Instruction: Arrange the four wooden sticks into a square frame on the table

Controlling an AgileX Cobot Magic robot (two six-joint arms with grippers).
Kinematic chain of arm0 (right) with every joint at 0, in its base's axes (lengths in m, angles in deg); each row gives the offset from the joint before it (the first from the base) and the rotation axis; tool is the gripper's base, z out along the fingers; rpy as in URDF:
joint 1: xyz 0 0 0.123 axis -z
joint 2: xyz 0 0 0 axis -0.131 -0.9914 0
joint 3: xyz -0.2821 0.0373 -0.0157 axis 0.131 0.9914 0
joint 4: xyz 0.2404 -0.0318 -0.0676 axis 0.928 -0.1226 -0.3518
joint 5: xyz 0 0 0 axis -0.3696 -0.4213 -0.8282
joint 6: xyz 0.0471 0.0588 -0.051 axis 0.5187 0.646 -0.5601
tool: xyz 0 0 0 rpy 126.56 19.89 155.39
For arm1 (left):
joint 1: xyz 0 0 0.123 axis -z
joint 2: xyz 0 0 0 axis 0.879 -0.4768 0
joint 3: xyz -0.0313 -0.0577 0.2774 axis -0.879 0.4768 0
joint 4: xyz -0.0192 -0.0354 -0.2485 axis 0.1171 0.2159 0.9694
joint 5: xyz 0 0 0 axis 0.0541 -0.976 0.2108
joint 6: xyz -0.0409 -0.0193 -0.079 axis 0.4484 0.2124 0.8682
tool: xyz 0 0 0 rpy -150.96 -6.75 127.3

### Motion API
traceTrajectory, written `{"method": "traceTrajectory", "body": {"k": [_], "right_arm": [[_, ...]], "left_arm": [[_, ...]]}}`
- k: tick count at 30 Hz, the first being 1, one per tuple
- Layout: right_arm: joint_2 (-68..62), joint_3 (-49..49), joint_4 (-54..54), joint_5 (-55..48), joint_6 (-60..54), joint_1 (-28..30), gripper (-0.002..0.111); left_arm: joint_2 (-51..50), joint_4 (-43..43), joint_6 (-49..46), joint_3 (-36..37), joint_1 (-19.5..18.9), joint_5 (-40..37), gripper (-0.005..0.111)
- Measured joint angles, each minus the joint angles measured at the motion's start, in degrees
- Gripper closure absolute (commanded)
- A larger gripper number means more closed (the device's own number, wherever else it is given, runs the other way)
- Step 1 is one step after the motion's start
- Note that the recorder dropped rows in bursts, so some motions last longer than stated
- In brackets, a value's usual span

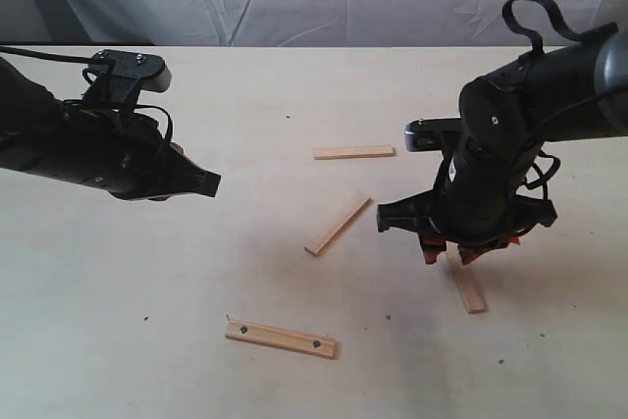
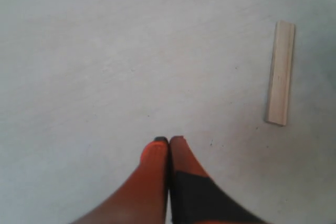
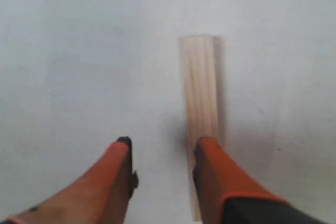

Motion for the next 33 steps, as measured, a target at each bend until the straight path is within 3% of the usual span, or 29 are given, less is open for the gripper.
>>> {"method": "traceTrajectory", "body": {"k": [3,10,33], "right_arm": [[-0.7,0.0,1.9,1.0,-1.2,0.0,0.082],[-1.9,0.0,1.1,1.4,-1.3,0.0,0.062],[-3.3,0.0,1.9,2.9,-1.5,0.0,0.062]], "left_arm": [[0.0,0.0,0.0,0.0,0.0,0.0,0.107],[0.0,0.0,0.0,0.0,0.0,0.0,0.107],[0.0,0.0,0.0,0.0,0.0,0.0,0.107]]}}
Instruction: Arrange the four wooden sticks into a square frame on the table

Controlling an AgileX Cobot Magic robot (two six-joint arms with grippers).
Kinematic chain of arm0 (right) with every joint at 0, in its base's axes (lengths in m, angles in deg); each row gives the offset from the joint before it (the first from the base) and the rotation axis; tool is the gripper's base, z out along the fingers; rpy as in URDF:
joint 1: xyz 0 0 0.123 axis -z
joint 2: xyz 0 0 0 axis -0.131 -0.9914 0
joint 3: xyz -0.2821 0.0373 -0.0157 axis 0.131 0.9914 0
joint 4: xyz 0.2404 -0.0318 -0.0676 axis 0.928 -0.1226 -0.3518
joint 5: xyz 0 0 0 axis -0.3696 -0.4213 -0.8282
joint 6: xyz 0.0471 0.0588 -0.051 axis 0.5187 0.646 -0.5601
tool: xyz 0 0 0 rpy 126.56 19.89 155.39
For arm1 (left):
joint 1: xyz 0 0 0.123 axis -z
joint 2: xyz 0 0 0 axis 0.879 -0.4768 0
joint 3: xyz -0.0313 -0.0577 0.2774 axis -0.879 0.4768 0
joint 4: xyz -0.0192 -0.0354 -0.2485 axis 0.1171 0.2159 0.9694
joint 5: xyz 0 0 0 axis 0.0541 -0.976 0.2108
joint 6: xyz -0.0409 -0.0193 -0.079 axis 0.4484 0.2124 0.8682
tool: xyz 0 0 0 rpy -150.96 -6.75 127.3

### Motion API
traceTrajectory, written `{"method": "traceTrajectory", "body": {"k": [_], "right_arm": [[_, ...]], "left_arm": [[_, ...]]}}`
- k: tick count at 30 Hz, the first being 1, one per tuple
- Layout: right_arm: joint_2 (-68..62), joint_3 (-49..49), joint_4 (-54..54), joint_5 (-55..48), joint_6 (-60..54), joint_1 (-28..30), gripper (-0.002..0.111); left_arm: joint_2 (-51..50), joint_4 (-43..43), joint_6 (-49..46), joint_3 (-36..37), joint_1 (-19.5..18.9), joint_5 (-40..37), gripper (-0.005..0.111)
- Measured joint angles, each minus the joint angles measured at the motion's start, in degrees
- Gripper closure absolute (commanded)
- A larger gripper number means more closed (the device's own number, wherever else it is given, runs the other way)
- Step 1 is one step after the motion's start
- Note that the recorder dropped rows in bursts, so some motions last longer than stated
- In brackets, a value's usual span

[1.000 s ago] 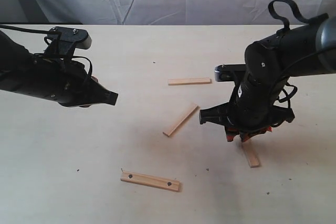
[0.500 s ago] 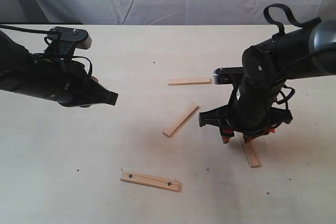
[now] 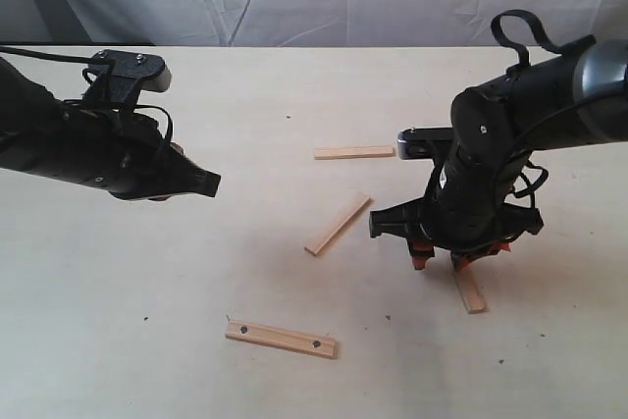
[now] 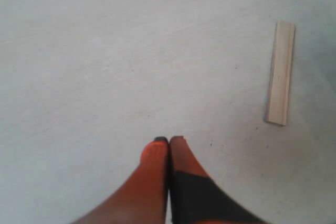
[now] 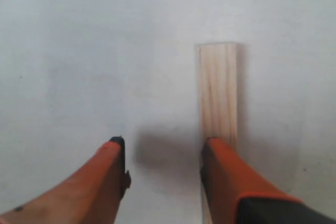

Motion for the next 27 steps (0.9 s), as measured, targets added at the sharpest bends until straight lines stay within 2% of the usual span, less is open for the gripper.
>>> {"method": "traceTrajectory", "body": {"k": [19,27], "right_arm": [[-1.4,-0.9,10.1,1.6,-3.7,0.1,0.062],[2.8,-0.3,7.2,1.5,-3.7,-0.2,0.062]], "left_arm": [[0.0,0.0,0.0,0.0,0.0,-0.1,0.107],[0.0,0.0,0.0,0.0,0.0,-0.1,0.107]]}}
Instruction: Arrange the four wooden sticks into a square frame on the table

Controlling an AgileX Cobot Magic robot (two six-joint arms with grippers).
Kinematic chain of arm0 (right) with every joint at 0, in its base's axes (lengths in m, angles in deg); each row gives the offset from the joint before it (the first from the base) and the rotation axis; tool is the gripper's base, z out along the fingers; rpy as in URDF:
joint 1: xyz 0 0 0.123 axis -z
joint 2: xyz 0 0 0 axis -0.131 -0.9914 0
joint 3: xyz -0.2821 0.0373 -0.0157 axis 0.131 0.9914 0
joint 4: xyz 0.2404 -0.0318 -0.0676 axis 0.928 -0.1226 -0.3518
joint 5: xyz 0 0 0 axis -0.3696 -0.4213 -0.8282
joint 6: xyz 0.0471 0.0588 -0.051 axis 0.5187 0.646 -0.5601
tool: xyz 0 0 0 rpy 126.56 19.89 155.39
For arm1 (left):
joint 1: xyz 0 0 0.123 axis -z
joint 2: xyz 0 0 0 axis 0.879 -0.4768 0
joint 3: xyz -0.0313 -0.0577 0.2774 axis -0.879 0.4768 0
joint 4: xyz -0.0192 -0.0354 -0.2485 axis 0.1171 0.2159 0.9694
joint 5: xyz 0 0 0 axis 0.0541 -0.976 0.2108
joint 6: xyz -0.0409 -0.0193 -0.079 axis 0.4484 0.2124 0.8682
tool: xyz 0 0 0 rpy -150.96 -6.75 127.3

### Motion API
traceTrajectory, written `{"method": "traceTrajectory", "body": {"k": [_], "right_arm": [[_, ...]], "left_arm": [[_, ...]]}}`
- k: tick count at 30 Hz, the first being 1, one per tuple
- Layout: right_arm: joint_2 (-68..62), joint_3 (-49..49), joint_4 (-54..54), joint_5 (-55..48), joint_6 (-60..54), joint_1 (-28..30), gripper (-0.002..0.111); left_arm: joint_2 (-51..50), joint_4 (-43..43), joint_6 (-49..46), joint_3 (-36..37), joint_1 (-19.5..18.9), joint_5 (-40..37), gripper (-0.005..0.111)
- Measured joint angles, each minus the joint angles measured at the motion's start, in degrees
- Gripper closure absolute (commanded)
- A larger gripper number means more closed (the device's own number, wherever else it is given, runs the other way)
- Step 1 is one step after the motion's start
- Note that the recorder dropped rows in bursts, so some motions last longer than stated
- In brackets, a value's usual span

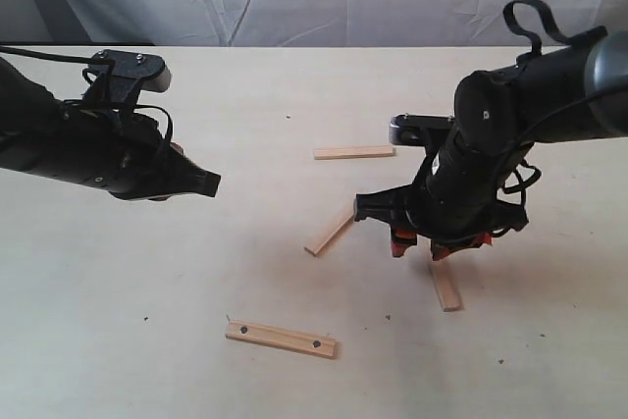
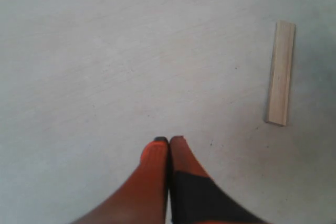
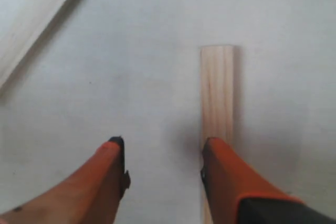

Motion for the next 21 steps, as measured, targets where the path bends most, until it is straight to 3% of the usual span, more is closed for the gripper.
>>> {"method": "traceTrajectory", "body": {"k": [21], "right_arm": [[-3.5,0.0,-4.5,-0.6,0.1,-0.1,0.062]], "left_arm": [[0.0,0.0,0.0,0.0,0.0,0.0,0.107]]}}
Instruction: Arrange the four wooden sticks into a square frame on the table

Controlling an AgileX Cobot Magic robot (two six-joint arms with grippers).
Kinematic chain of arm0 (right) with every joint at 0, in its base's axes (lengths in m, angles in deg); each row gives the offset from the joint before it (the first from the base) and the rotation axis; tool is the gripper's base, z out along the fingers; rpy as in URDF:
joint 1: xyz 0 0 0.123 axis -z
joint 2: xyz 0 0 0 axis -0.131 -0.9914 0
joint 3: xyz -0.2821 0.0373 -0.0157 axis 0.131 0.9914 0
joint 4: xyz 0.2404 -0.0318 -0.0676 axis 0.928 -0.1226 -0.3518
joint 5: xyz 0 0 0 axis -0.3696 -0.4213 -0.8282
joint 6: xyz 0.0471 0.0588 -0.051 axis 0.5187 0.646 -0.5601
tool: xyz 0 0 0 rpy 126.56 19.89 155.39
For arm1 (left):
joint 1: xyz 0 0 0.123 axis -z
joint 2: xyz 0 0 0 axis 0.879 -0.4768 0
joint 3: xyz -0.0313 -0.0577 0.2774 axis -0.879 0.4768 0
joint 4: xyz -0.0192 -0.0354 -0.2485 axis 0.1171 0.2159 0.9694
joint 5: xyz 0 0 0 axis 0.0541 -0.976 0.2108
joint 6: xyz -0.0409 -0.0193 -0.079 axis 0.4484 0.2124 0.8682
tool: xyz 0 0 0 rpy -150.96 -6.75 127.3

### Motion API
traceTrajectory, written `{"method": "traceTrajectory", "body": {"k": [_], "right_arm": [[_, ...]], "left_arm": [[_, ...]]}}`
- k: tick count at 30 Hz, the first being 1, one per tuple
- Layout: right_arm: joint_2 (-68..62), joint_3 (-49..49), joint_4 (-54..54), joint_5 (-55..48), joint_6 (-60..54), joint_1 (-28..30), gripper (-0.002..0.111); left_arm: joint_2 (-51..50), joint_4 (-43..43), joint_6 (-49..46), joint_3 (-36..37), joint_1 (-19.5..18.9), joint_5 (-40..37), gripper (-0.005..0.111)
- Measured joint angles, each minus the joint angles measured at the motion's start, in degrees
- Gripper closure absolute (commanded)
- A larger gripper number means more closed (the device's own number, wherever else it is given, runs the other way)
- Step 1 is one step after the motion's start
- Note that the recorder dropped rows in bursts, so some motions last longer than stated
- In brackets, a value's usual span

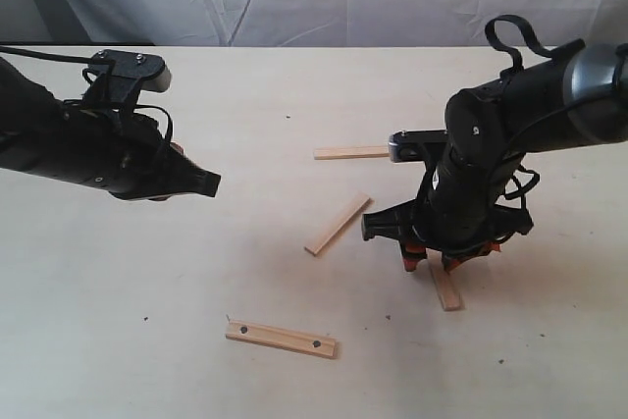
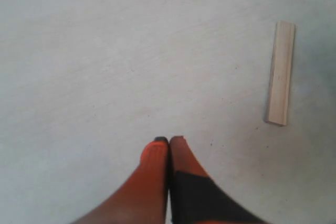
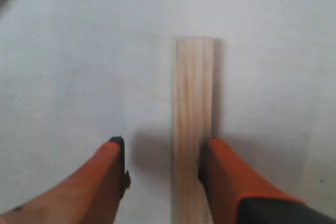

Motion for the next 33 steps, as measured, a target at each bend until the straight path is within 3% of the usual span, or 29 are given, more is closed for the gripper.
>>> {"method": "traceTrajectory", "body": {"k": [18,33], "right_arm": [[-1.3,-0.1,-4.3,0.2,2.8,-0.1,0.062],[0.7,0.0,4.0,2.1,2.5,-0.1,0.062]], "left_arm": [[0.0,0.0,0.0,0.0,0.0,0.1,0.107],[0.0,0.0,0.0,0.0,0.0,0.1,0.107]]}}
